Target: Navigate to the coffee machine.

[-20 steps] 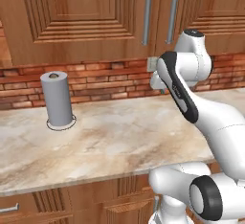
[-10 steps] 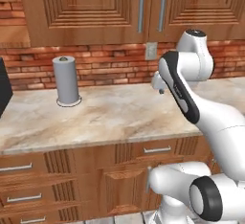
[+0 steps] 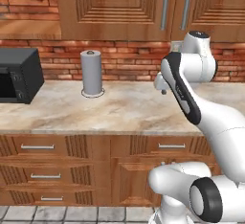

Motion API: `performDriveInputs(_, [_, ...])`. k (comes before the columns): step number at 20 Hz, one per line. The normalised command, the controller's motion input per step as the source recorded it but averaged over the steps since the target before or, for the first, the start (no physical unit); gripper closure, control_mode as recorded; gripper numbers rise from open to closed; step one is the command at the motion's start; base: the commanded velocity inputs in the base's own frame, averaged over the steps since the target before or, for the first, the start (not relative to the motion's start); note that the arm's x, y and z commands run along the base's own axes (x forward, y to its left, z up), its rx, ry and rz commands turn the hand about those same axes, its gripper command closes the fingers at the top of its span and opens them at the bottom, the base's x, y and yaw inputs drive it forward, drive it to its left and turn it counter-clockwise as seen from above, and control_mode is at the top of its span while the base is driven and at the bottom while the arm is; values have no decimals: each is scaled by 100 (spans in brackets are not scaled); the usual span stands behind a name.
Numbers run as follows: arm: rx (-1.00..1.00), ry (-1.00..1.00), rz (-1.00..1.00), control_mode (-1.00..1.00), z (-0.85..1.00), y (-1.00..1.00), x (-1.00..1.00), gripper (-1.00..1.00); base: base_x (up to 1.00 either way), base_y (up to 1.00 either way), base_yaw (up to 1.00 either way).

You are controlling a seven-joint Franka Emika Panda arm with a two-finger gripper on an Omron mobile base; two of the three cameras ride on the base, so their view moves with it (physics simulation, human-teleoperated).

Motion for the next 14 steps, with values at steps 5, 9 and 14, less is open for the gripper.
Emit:
performDriveInputs(5, [0,0,0,100,0,0,0,-100,-26,-2,47])
performDriveInputs(9, [0,0,0,100,0,0,0,-100,-13,-1,49])
performDriveInputs(14, [0,0,0,100,0,0,0,-100,-10,0,51])
